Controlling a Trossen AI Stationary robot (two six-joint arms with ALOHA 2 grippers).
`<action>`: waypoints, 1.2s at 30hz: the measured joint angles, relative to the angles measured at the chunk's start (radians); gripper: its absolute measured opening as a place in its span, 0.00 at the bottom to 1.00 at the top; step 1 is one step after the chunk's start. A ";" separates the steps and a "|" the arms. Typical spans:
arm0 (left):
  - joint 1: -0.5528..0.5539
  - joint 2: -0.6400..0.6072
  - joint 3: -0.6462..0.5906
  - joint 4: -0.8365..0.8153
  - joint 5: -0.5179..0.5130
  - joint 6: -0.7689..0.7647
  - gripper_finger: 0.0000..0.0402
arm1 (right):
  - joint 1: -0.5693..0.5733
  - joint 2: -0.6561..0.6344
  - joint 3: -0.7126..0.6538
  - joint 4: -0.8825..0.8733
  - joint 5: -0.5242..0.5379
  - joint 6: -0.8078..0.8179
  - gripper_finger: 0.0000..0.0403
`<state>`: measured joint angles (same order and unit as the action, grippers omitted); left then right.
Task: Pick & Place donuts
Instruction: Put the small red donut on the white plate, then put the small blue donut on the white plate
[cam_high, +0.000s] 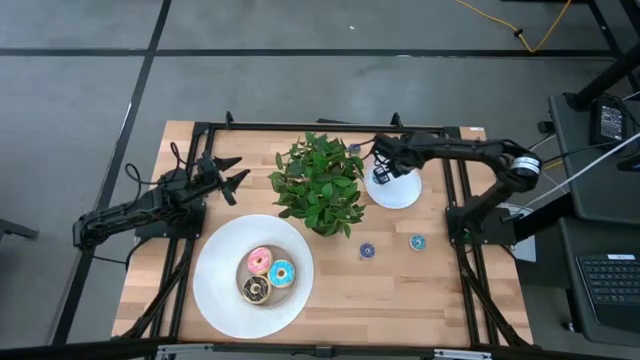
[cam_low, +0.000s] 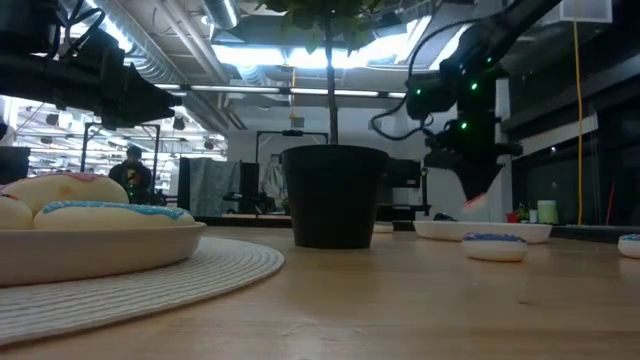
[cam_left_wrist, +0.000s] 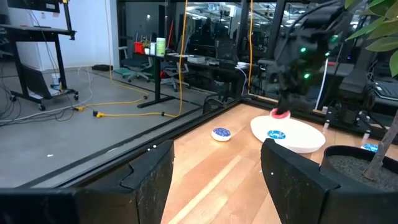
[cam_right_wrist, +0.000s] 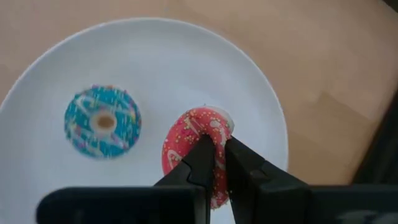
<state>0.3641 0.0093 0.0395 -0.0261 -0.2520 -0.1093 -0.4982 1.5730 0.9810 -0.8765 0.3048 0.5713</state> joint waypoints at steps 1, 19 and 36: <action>0.000 0.000 0.000 0.000 0.000 0.000 0.58 | -0.009 0.014 0.000 0.016 -0.001 0.000 0.09; 0.000 0.000 0.000 0.000 0.000 0.000 0.58 | -0.091 0.136 0.001 0.130 -0.037 0.001 0.10; 0.000 0.000 0.000 0.000 0.000 0.000 0.58 | -0.091 0.065 0.001 0.100 -0.013 -0.058 0.45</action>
<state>0.3641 0.0093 0.0395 -0.0265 -0.2523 -0.1097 -0.5892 1.6381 0.9821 -0.7764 0.2916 0.5136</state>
